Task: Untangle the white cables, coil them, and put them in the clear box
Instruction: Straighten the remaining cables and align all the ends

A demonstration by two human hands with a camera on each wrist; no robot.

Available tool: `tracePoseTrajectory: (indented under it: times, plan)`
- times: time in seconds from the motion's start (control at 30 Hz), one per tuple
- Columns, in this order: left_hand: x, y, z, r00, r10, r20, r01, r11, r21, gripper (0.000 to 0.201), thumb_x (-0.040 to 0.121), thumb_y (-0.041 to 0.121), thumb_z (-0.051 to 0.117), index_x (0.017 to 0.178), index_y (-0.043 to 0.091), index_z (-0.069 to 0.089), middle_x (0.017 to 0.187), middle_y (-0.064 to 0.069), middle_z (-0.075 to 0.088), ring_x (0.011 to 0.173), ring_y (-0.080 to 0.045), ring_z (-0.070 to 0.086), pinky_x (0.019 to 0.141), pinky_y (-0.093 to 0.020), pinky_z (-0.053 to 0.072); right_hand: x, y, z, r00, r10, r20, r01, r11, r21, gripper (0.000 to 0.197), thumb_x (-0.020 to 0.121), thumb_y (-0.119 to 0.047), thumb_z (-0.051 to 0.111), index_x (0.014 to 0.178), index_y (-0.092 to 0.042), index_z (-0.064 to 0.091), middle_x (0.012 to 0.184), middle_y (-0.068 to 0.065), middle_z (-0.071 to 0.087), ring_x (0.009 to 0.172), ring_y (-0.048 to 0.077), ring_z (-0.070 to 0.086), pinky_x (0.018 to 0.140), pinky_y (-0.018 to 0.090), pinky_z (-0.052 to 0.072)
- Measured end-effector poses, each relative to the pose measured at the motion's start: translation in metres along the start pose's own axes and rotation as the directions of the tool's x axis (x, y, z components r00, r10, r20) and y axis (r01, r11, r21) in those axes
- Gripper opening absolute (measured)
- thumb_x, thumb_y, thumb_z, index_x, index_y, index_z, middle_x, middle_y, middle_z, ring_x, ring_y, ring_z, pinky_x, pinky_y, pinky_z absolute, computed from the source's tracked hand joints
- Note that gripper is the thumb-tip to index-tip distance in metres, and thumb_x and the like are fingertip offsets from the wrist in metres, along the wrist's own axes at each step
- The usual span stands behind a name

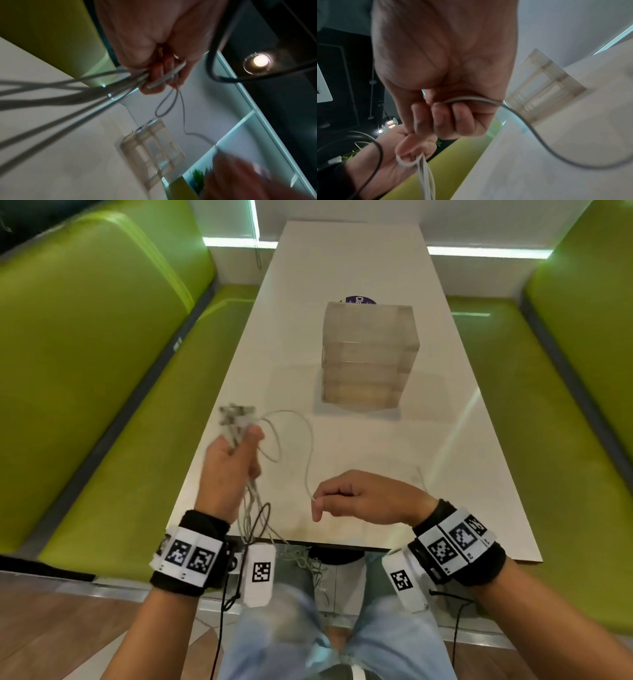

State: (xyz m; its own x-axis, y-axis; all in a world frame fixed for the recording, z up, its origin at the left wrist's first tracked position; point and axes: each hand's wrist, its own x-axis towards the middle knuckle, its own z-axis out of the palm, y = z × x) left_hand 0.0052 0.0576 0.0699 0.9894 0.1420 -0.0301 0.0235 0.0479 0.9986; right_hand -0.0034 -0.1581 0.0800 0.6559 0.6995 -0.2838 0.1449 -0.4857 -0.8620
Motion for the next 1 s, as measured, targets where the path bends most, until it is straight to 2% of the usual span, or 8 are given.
tracePoseTrajectory:
  times: [0.07, 0.17, 0.37, 0.53, 0.7, 0.77, 0.87, 1.0]
  plan:
    - [-0.012, -0.004, 0.012, 0.980, -0.003, 0.197, -0.017, 0.995, 0.102, 0.033, 0.088, 0.036, 0.056, 0.082, 0.003, 0.054, 0.051, 0.008, 0.035, 0.047, -0.010, 0.030, 0.047, -0.024, 0.028, -0.001, -0.012, -0.008, 0.997, -0.049, -0.063, 0.052, 0.998, 0.038, 0.024, 0.098, -0.018, 0.047, 0.084, -0.011, 0.066, 0.063, -0.020, 0.057, 0.060, -0.004, 0.050, 0.065, 0.011, 0.042]
    - [-0.021, -0.009, 0.025, 0.945, -0.005, 0.327, -0.021, 0.997, 0.075, 0.043, 0.088, 0.030, 0.062, 0.085, -0.011, 0.049, 0.052, 0.007, 0.031, 0.047, -0.012, 0.026, 0.045, -0.024, 0.024, -0.003, -0.018, -0.022, 0.986, -0.125, -0.111, 0.144, 0.973, 0.179, 0.029, 0.099, -0.014, 0.044, 0.075, -0.008, 0.059, 0.053, -0.010, 0.036, 0.049, 0.004, 0.031, 0.051, 0.013, 0.028]
    - [-0.029, -0.007, 0.032, 0.901, 0.039, 0.431, -0.088, 0.992, 0.095, 0.013, 0.086, 0.023, 0.063, 0.089, 0.010, 0.064, 0.051, 0.012, 0.039, 0.048, -0.007, 0.030, 0.046, -0.018, 0.029, -0.001, -0.011, -0.027, 0.984, -0.131, -0.120, 0.171, 0.880, 0.444, 0.034, 0.100, -0.021, 0.040, 0.070, -0.009, 0.053, 0.052, -0.008, 0.029, 0.047, 0.011, 0.024, 0.048, 0.025, 0.019]
    - [-0.018, -0.004, 0.022, 0.981, 0.013, 0.193, 0.011, 0.992, -0.123, 0.035, 0.089, 0.015, 0.056, 0.057, 0.028, 0.057, 0.050, 0.012, 0.037, 0.044, -0.005, 0.028, 0.043, -0.018, 0.026, -0.002, 0.003, -0.035, 0.979, -0.092, -0.183, 0.128, 0.972, 0.195, 0.020, 0.097, -0.016, 0.050, 0.086, -0.009, 0.065, 0.068, 0.002, 0.057, 0.064, 0.012, 0.054, 0.069, 0.021, 0.046]
    - [0.001, 0.002, 0.001, 0.989, -0.029, -0.144, -0.021, 0.943, -0.333, 0.030, 0.094, 0.007, 0.054, 0.069, 0.022, 0.048, 0.049, 0.014, 0.035, 0.043, -0.004, 0.026, 0.041, -0.019, 0.023, -0.002, 0.026, -0.016, 0.988, 0.052, 0.145, -0.051, 0.999, -0.016, 0.013, 0.096, -0.017, 0.052, 0.095, -0.010, 0.064, 0.082, 0.001, 0.067, 0.079, 0.008, 0.062, 0.081, 0.026, 0.049]
    - [0.010, 0.002, -0.009, 0.964, -0.039, -0.262, -0.060, 0.931, -0.359, 0.025, 0.094, 0.010, 0.055, 0.073, 0.020, 0.047, 0.050, 0.012, 0.034, 0.043, -0.004, 0.025, 0.041, -0.020, 0.022, -0.004, 0.031, -0.004, 0.983, 0.064, 0.173, -0.053, 0.996, -0.070, 0.014, 0.096, -0.016, 0.050, 0.097, -0.012, 0.064, 0.083, 0.000, 0.068, 0.080, 0.010, 0.062, 0.081, 0.028, 0.049]
    - [0.014, -0.001, -0.020, 0.957, 0.000, -0.289, -0.080, 0.960, -0.267, 0.023, 0.095, 0.015, 0.056, 0.073, 0.020, 0.049, 0.053, 0.010, 0.035, 0.044, -0.005, 0.025, 0.041, -0.019, 0.025, -0.007, 0.028, 0.006, 1.000, 0.028, 0.006, -0.028, 0.984, 0.173, 0.021, 0.097, -0.009, 0.040, 0.107, -0.012, 0.059, 0.076, 0.001, 0.059, 0.059, 0.012, 0.056, 0.056, 0.020, 0.045]
    - [-0.001, -0.008, -0.007, 0.999, 0.025, -0.040, -0.026, 1.000, -0.011, 0.025, 0.093, 0.021, 0.058, 0.069, 0.022, 0.053, 0.053, 0.011, 0.038, 0.046, -0.007, 0.030, 0.046, -0.021, 0.031, -0.004, 0.015, -0.001, 0.936, 0.008, -0.353, 0.140, 0.909, 0.392, 0.013, 0.101, -0.009, 0.038, 0.105, -0.007, 0.050, 0.062, 0.007, 0.048, 0.041, 0.009, 0.032, 0.041, 0.018, 0.027]
